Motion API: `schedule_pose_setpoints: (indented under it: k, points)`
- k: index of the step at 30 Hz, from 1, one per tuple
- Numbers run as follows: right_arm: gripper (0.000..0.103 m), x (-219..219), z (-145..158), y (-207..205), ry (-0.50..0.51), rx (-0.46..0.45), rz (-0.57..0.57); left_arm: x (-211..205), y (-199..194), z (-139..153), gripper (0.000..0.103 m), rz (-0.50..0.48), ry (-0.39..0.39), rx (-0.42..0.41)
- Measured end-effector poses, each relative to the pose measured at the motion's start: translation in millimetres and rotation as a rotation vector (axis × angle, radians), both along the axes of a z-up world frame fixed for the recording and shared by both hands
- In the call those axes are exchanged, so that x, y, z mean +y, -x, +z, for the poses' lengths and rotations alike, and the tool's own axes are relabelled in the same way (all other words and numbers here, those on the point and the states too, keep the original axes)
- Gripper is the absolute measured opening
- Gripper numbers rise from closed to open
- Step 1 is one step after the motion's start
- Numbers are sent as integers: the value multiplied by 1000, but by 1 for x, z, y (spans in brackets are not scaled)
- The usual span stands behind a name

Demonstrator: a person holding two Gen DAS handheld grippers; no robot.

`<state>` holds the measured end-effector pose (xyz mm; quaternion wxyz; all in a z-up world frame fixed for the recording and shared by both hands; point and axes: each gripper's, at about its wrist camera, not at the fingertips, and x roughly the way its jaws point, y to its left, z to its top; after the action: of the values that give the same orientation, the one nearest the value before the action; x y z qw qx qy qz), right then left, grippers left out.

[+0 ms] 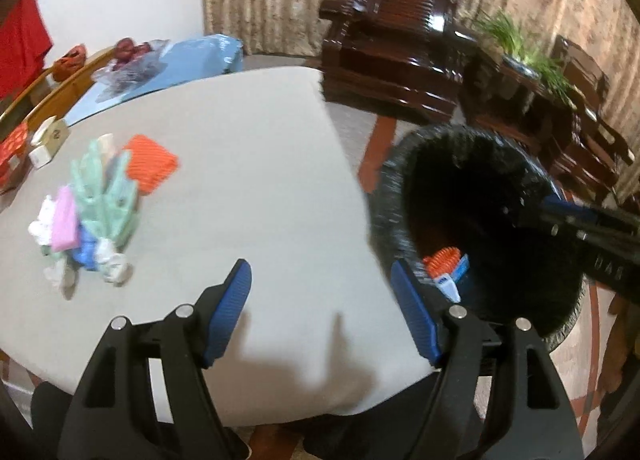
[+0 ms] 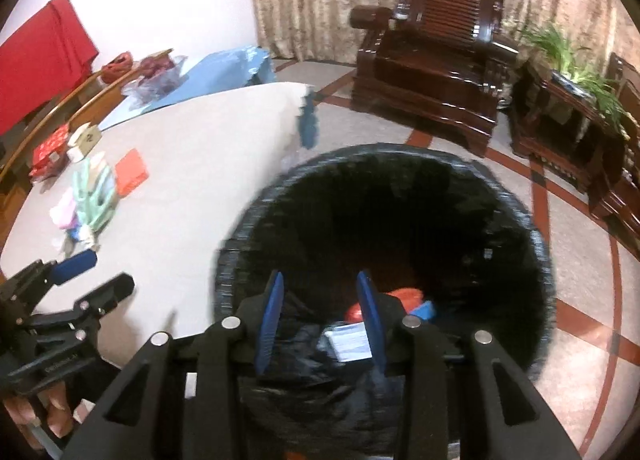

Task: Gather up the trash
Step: 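Grasp the green rubber glove cuff with the right tool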

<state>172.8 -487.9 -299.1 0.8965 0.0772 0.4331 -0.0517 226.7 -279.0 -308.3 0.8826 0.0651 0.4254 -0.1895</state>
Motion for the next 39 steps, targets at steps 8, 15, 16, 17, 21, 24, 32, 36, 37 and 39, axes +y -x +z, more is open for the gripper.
schedule_pose_setpoints:
  k: [8, 15, 16, 17, 21, 24, 32, 36, 37, 39]
  points:
    - [39, 87, 4, -33, -27, -18, 103, 109, -24, 11, 74, 167, -21, -37]
    - [42, 178, 6, -67, -26, -36, 231, 213, -46, 11, 74, 335, -38, -44]
    - [43, 187, 6, -70, -26, -36, 243, 222, -48, 10, 74, 352, -40, -44]
    - [43, 199, 5, -75, -27, -35, 259, 234, -49, 10, 74, 371, -41, -45]
    - [43, 243, -3, -93, -24, -30, 315, 269, -53, 5, 74, 423, -35, -41]
    - [43, 270, -10, -106, -27, -23, 344, 282, -58, 0, 74, 439, -27, -37]
    - [42, 306, -31, -137, -37, 8, 371, 288, -67, -10, 74, 431, -25, -57]
    - [42, 319, -40, -153, -29, 24, 378, 290, -73, -19, 74, 426, -24, -52]
    - [42, 320, -43, -156, -27, 27, 377, 292, -74, -21, 73, 427, -22, -50]
    - [42, 323, -48, -162, -26, 36, 375, 294, -78, -23, 73, 435, -16, -48]
